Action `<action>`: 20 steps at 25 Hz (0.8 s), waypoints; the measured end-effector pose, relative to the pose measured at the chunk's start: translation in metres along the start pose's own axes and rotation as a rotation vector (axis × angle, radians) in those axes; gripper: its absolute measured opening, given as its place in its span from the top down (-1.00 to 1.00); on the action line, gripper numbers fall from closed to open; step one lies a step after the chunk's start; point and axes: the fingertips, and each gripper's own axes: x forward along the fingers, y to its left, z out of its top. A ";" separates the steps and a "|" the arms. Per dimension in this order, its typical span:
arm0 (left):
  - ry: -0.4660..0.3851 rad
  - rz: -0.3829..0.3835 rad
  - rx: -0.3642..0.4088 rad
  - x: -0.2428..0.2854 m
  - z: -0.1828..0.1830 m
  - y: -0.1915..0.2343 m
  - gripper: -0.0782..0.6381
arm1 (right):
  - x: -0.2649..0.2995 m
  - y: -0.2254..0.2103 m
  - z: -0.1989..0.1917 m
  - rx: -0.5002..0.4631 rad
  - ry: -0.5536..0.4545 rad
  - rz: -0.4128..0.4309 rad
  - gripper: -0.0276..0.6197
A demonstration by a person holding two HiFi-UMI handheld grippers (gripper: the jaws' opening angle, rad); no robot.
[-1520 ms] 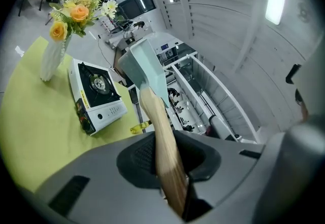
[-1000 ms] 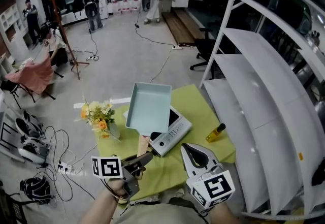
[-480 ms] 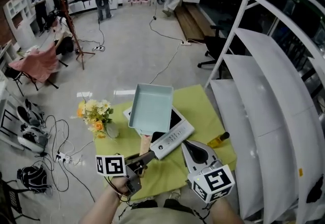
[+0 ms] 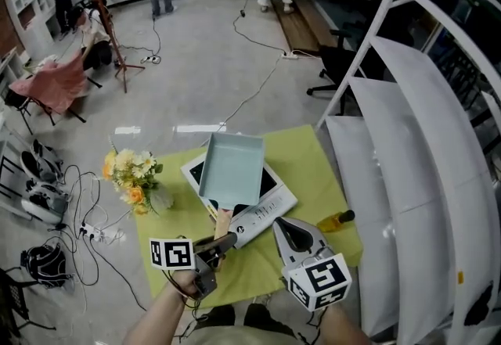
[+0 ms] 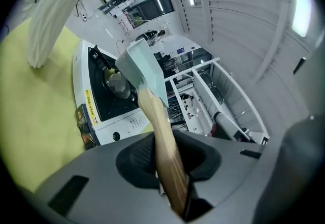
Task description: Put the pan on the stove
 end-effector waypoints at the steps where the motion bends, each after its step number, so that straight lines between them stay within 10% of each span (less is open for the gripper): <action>1: 0.000 0.000 -0.008 0.002 -0.001 0.004 0.53 | 0.003 -0.001 -0.003 0.005 0.009 0.003 0.90; 20: -0.004 0.074 -0.043 0.020 -0.016 0.064 0.52 | 0.028 -0.002 -0.051 0.041 0.112 0.044 0.90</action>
